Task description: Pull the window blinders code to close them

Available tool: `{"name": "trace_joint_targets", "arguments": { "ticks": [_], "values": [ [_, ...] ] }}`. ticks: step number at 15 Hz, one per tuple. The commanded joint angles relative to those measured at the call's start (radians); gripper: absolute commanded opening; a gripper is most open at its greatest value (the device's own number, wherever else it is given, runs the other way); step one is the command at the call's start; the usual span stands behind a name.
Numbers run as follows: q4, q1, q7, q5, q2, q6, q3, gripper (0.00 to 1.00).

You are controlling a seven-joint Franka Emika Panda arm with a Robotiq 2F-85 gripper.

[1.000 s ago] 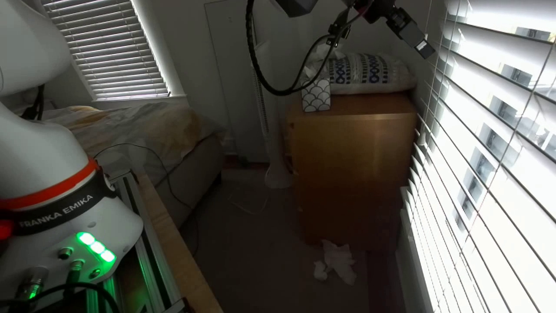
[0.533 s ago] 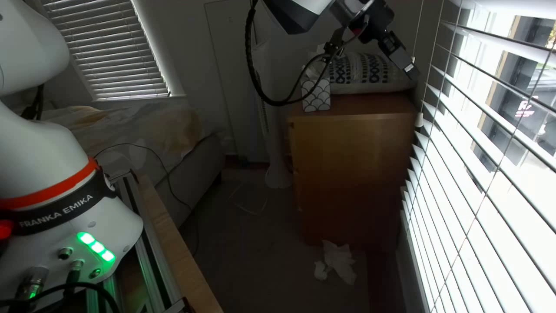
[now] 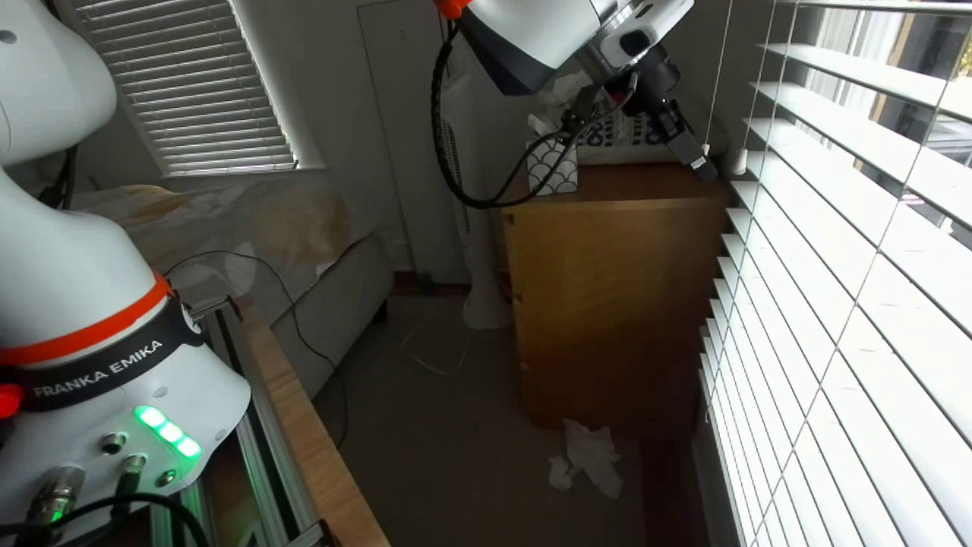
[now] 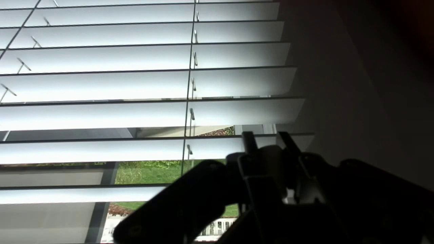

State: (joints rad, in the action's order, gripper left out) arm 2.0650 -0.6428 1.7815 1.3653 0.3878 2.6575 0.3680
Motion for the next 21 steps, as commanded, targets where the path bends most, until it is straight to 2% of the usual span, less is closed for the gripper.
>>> {"name": "trace_joint_targets", "arguments": {
  "ticks": [1,4,5,6,7,8,9,10,11,12,13,14,15,16,17,21],
  "values": [
    [-0.013,0.004,0.006,-0.003,0.066,-0.006,-0.006,0.05],
    [-0.028,0.004,0.001,-0.008,0.094,-0.007,-0.007,0.05],
    [-0.029,0.158,-0.028,-0.083,0.076,0.045,-0.178,0.05],
    [-0.039,0.03,-0.012,-0.033,0.107,-0.01,-0.038,0.05],
    [-0.042,0.057,-0.017,-0.045,0.112,-0.009,-0.066,0.05],
    [-0.045,0.058,-0.015,-0.043,0.123,-0.012,-0.066,0.05],
    [-0.041,0.204,-0.038,-0.11,0.11,0.04,-0.226,0.05],
    [-0.051,0.085,-0.016,-0.055,0.142,-0.01,-0.097,0.05],
    [-0.057,0.11,-0.022,-0.064,0.153,-0.01,-0.123,0.05],
    [-0.055,0.246,-0.046,-0.132,0.144,0.045,-0.271,0.05],
    [-0.065,0.136,-0.022,-0.079,0.169,-0.003,-0.149,0.05],
    [-0.071,0.279,-0.055,-0.154,0.169,0.05,-0.305,0.05],
    [-0.074,0.292,-0.06,-0.169,0.176,0.056,-0.319,0.05],
    [-0.082,0.218,-0.049,-0.136,0.194,0.025,-0.236,0.05],
    [-0.081,0.33,-0.085,-0.207,0.201,0.069,-0.356,0.05],
    [-0.099,0.399,-0.146,-0.302,0.259,0.096,-0.42,0.05]
  ]
}}
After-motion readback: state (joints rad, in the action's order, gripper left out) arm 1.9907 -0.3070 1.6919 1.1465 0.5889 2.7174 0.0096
